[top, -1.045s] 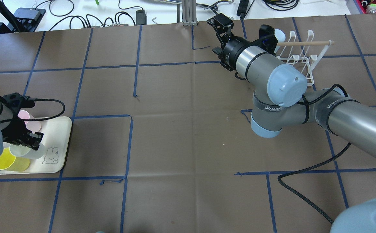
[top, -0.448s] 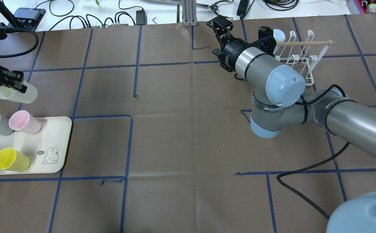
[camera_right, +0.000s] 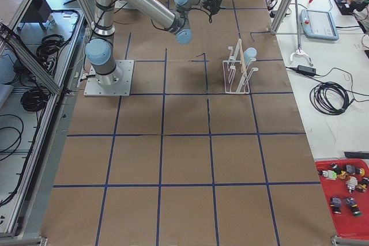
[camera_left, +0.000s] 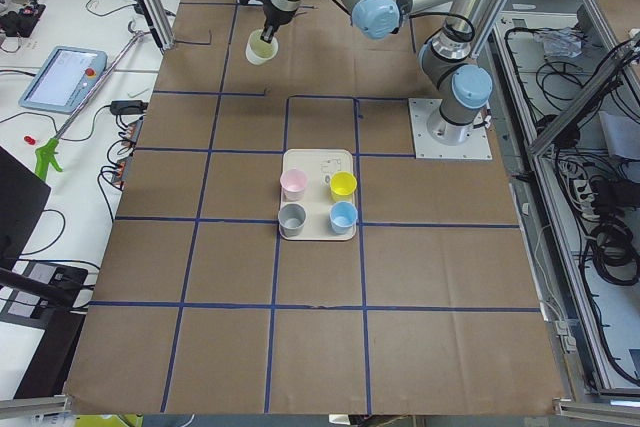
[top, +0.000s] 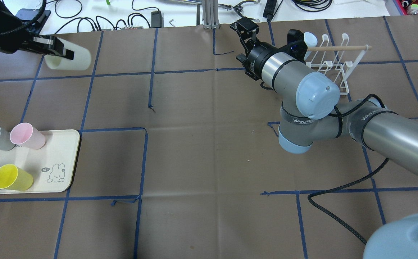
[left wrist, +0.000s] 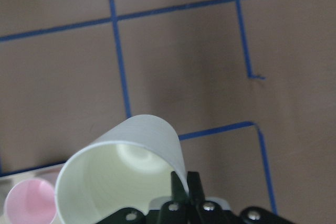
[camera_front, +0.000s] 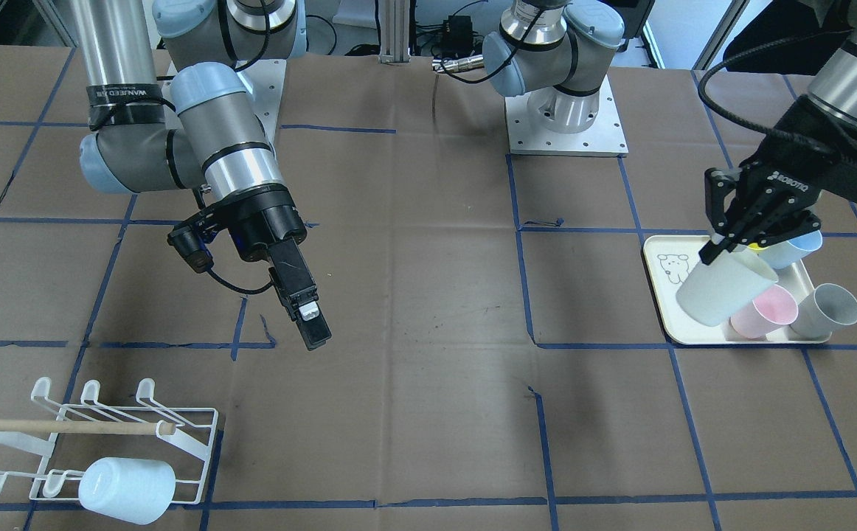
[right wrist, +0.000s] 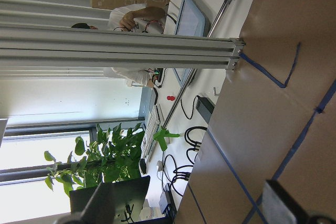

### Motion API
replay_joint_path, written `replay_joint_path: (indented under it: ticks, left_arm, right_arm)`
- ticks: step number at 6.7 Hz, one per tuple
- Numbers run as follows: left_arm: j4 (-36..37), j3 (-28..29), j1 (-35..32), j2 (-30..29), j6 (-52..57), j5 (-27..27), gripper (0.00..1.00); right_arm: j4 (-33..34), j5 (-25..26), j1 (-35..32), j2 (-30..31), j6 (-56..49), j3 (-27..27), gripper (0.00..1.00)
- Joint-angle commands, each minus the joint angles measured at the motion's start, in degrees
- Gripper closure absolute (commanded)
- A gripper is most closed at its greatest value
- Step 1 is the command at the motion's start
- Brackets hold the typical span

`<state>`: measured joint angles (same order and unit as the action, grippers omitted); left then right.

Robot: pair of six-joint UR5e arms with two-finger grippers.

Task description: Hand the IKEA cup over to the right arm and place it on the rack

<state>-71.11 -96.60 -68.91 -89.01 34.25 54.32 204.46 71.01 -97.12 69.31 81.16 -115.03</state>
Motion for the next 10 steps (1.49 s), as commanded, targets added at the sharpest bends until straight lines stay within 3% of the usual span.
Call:
replay_joint_path:
  ticks: [1,3,5,6,7,8,10]
  left_arm:
    - [7.8,-3.7,-2.4,-0.2,0.2,-18.5,1.00]
    - [28.7,-13.9,-7.4,-2.2,-0.1,-25.2,1.00]
    - [50.8,-19.5,-10.9,-8.3,-3.5,-27.9,1.00]
    - [64.5,-19.9,-14.9,-13.7,-11.1,-27.4,1.00]
    - [85.6,-20.0,-16.2,-18.3,-28.2,-26.5,1.00]
    - [96.7,-20.6,-16.8,-21.5,-36.8,-26.5,1.00]
    - [98.3,-23.5,-19.1,-21.1,-37.2,-26.4,0.99]
  right_arm:
    - [0.3,-0.3,0.0,0.0,-0.1,0.0,0.00]
    - [-0.4,0.2,-0.3,0.7,0.0,-1.3,0.00]
    - [-0.3,0.2,-1.6,7.3,0.1,-9.4,0.00]
    - [-0.5,0.2,-1.6,12.2,0.7,-12.1,0.00]
    - [-0.6,0.1,-1.6,14.7,0.8,-13.6,0.00]
    - [-0.5,0.1,-1.7,15.0,2.0,-14.2,0.00]
    - [-0.5,-0.2,-2.6,14.1,7.1,-13.9,0.00]
